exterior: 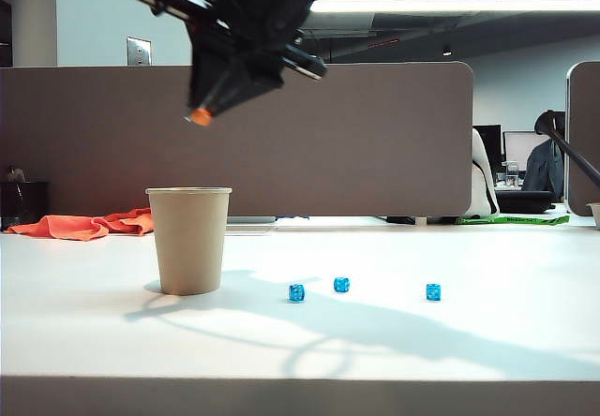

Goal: Pick up the dice with a different color and drop it into the paper cup.

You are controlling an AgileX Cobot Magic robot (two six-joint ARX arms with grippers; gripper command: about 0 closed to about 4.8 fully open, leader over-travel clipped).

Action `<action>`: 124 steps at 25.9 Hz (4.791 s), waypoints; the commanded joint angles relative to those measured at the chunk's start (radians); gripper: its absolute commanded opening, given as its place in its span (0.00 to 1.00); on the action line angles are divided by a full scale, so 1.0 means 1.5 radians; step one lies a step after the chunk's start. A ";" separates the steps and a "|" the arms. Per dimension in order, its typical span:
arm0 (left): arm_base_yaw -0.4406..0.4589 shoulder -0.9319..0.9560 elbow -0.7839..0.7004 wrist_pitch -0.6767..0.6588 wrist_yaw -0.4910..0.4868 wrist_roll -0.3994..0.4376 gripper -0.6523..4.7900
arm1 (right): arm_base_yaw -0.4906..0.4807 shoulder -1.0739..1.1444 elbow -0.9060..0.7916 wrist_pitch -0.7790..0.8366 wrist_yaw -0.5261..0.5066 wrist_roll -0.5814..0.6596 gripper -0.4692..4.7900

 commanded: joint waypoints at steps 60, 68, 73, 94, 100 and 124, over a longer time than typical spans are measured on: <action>0.001 -0.003 0.004 0.162 -0.346 -0.088 0.11 | -0.349 -0.560 -0.541 0.252 0.011 -0.121 0.09; 0.001 -0.003 0.004 0.163 -0.375 -0.105 0.11 | -0.413 -0.710 -0.640 0.253 -0.011 -0.123 0.09; 0.001 -0.003 0.004 0.165 -0.377 -0.106 0.11 | -0.419 -0.799 -0.696 0.254 -0.018 -0.143 0.09; 0.001 -0.003 0.004 0.198 -0.389 -0.135 0.11 | -0.420 -1.136 -0.876 0.174 0.090 -0.142 0.09; 0.001 -0.003 0.004 0.209 -0.389 -0.135 0.11 | -0.420 -1.145 -0.896 0.179 0.092 -0.142 0.09; 0.001 -0.003 0.004 0.253 -0.391 -0.127 0.11 | -0.573 -1.179 -0.969 0.229 -0.062 -0.132 0.09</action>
